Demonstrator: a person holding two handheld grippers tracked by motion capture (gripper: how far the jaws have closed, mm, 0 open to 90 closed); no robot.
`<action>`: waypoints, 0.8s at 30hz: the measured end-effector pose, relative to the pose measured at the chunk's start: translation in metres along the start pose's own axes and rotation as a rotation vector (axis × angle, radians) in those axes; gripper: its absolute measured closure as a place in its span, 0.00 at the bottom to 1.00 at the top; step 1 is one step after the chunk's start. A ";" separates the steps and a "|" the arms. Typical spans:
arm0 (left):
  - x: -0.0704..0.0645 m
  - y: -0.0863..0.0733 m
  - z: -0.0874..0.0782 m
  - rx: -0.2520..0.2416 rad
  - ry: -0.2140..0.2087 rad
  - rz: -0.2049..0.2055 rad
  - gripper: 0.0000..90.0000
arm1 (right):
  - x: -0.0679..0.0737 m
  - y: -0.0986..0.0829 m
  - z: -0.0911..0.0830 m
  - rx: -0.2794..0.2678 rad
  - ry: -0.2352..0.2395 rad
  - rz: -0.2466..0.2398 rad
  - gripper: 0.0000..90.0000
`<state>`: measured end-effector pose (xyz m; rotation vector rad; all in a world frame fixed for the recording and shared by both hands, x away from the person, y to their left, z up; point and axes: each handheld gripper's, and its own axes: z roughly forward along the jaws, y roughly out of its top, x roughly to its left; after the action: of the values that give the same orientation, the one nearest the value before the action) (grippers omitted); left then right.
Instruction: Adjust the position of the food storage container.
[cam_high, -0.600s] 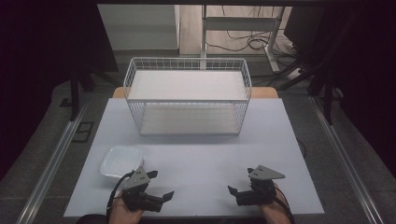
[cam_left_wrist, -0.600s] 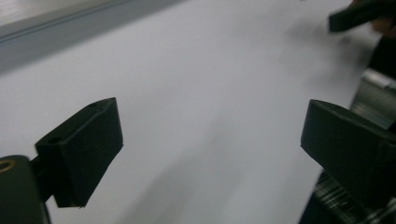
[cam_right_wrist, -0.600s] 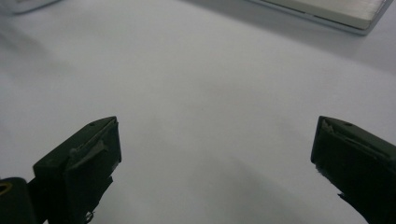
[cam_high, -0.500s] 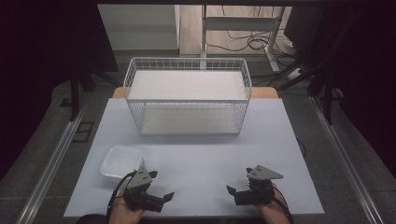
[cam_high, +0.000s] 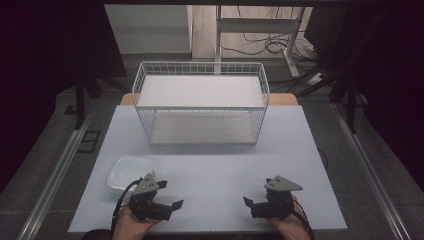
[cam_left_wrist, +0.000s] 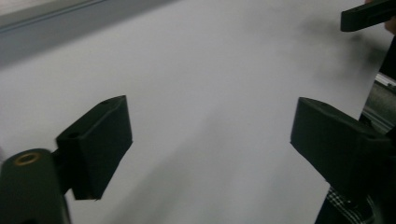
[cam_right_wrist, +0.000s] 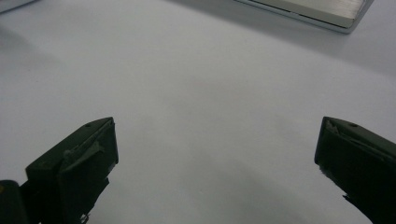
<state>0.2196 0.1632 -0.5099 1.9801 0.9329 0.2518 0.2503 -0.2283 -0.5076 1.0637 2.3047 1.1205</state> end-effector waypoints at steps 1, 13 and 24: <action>0.003 0.004 -0.004 -0.005 0.030 0.018 0.18 | 0.001 0.001 -0.001 0.005 -0.002 -0.006 0.00; 0.050 0.009 -0.057 -0.042 0.238 -0.062 0.47 | 0.000 0.002 -0.001 0.034 0.009 0.009 0.00; 0.098 -0.019 -0.098 -0.083 0.388 -0.172 0.98 | 0.000 0.001 0.002 0.070 0.027 0.013 0.02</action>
<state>0.2283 0.3009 -0.4869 1.7932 1.3095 0.5807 0.2518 -0.2270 -0.5083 1.0969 2.3768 1.0725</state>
